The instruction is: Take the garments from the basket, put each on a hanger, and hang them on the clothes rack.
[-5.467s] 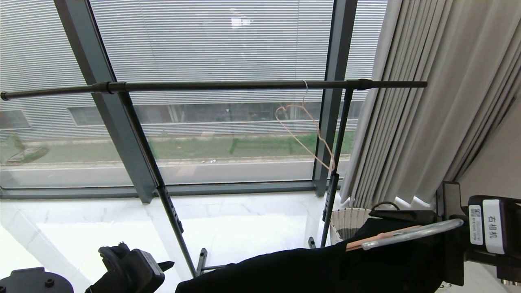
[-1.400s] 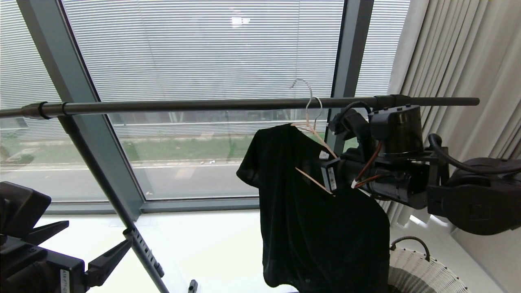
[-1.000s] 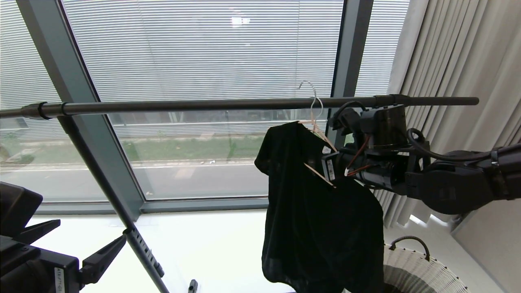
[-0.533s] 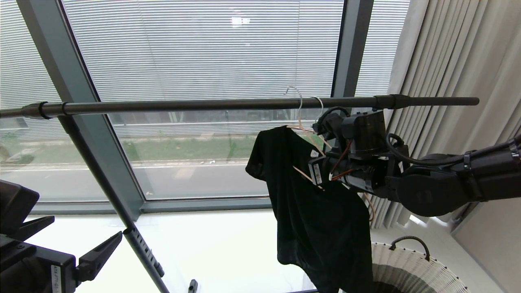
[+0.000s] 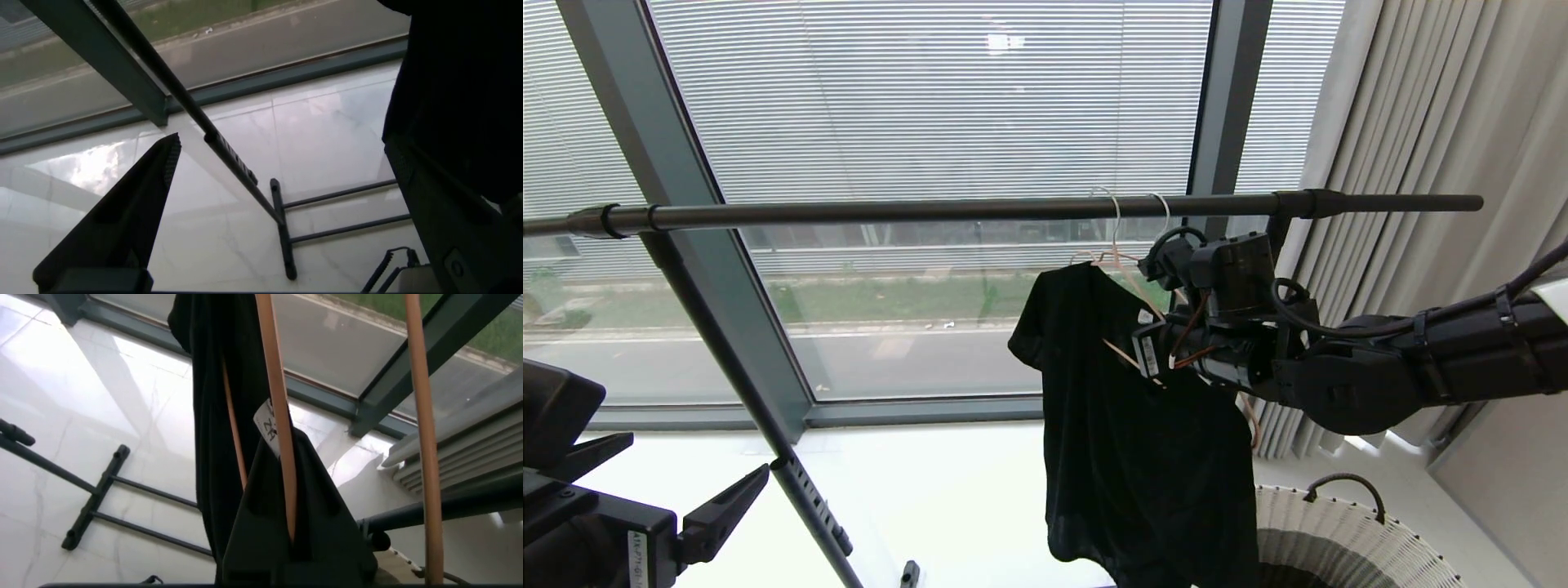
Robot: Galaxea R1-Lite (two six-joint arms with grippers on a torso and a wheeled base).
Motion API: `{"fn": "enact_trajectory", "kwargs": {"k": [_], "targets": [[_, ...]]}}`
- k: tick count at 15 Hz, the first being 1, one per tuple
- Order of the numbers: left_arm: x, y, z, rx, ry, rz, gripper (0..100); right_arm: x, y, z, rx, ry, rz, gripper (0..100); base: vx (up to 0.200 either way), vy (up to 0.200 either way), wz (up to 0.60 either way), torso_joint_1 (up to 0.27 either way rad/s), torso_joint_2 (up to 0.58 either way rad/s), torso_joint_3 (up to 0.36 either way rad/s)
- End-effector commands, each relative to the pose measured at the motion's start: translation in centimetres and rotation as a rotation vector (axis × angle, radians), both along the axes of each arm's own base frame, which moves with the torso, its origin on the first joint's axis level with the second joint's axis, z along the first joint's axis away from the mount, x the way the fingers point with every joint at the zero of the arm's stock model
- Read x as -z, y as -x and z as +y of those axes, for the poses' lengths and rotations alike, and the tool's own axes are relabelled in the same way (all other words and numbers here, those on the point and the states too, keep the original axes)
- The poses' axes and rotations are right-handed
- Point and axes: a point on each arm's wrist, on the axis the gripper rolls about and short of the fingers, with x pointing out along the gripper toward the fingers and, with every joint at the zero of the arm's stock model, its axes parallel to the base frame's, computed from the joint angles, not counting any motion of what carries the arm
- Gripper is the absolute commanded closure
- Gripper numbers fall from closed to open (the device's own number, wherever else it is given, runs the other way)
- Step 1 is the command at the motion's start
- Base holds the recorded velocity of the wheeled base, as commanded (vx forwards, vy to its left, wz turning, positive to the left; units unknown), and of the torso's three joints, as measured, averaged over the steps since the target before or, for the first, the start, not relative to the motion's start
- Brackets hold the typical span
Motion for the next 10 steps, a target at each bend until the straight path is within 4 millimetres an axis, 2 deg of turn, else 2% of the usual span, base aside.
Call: {"fn": "enact_trajectory", "kwargs": {"k": [1, 10], "targets": [[-0.2, -0.05, 0.03, 0.005, -0.02, -0.006, 0, 0.36, -0.13, 0.14, 0.001, 0.004, 0.007, 100, 0.0, 0.0, 0.0, 0.0, 0.0, 0.0], [-0.27, -0.16, 0.21, -0.01, -0.037, -0.007, 0, 0.4, -0.15, 0.16, 0.003, -0.002, 0.01, 100, 0.0, 0.0, 0.0, 0.0, 0.0, 0.0]]}}
